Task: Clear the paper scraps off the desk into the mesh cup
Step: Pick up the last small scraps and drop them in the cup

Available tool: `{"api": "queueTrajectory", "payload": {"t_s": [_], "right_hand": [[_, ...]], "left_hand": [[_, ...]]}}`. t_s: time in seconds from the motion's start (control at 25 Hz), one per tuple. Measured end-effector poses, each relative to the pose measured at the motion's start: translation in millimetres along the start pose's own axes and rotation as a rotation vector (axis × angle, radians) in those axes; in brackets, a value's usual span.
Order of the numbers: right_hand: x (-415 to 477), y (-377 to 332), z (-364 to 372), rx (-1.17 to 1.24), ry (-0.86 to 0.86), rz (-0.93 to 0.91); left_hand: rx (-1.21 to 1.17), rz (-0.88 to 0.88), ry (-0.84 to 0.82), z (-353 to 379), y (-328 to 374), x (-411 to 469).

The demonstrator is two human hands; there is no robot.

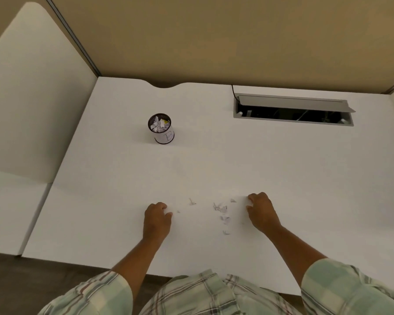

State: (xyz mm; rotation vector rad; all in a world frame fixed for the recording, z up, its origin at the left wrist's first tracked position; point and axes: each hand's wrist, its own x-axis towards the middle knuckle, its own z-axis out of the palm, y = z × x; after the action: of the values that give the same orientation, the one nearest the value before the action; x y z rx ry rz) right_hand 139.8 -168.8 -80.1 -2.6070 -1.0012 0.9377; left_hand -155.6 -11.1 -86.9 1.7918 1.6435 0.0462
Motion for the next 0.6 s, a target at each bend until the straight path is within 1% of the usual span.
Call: {"api": "queueTrajectory", "payload": {"t_s": [0.2, 0.36, 0.44, 0.52, 0.6], "right_hand": [[-7, -31, 15, -0.091, -0.097, -0.201], [-21, -43, 27, -0.139, -0.180, -0.381], [-22, -39, 25, -0.052, -0.208, -0.363], [-21, -28, 13, 0.045, -0.118, -0.270], [-19, -8, -1, 0.098, -0.003, -0.151]], "left_hand": [[-0.040, 0.024, -0.043, 27, 26, -20], [0.027, 0.192, -0.197, 51, 54, -29], [0.006, 0.228, -0.246, 54, 62, -29], [-0.027, 0.250, -0.219, 51, 61, -27], [-0.054, 0.235, -0.134, 44, 53, -23]]}}
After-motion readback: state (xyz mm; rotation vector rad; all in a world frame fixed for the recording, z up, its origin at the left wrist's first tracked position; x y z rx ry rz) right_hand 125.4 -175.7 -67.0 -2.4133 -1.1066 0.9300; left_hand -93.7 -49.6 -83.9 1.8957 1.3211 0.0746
